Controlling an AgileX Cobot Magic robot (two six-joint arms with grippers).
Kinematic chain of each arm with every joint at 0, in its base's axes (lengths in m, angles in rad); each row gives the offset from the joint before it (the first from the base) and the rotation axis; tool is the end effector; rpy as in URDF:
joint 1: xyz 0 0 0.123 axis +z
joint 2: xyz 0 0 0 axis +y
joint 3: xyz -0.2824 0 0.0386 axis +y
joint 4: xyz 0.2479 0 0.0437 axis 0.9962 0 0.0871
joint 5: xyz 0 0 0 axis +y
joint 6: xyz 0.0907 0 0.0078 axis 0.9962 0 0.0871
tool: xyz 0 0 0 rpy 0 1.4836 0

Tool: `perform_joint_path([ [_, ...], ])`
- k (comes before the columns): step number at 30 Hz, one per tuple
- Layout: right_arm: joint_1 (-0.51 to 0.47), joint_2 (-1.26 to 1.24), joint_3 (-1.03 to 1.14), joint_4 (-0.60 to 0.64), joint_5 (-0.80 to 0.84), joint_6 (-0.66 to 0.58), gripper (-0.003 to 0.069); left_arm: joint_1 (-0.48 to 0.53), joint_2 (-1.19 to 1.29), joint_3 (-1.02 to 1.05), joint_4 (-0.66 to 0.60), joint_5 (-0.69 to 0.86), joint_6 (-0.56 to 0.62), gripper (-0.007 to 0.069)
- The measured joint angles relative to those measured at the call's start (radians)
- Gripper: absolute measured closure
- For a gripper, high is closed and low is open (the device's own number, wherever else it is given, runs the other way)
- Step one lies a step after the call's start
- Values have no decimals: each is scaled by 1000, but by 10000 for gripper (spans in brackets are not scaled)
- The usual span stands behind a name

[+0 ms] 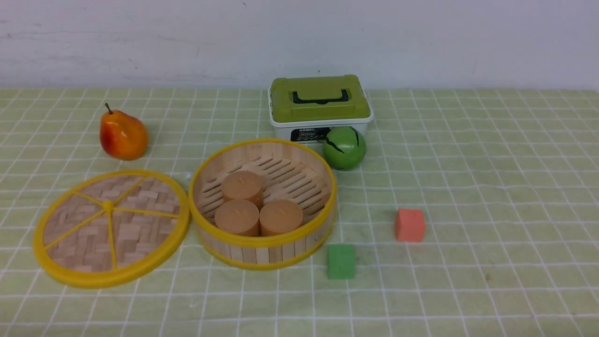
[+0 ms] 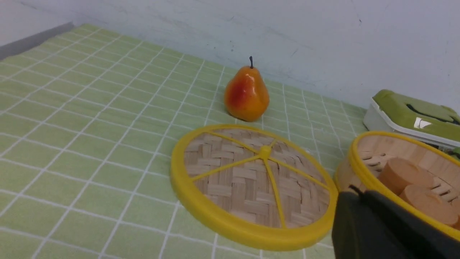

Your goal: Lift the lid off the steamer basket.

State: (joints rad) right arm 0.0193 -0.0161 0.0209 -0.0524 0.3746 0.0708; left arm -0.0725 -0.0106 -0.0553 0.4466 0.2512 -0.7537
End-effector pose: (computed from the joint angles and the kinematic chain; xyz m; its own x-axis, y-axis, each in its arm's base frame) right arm 0.0523 -0.0007 0.1733 -0.2875 0.0165 -0.9576 0.0054 0.9999 0.0156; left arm 0.0525 0.0060 0.2117 -0.0594 -0.3087 -0.9493 -0.0563 0.9505 -0.3056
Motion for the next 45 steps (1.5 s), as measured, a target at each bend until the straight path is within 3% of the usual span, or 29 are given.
perform_joint_path([
  [4, 0, 0, 0, 0, 0, 0, 418, 0, 0, 55, -62, -14, 50, 637],
  [6, 0, 0, 0, 0, 0, 0, 418, 0, 0, 78, -155, -1, 117, 637],
  [11, 0, 0, 0, 0, 0, 0, 418, 0, 0, 85, -365, 50, 391, 637],
  [16, 0, 0, 0, 0, 0, 0, 418, 0, 0, 85, -465, 98, 594, 637],
  [45, 0, 0, 0, 0, 0, 0, 418, 0, 0, 85, -473, 129, 653, 637],
])
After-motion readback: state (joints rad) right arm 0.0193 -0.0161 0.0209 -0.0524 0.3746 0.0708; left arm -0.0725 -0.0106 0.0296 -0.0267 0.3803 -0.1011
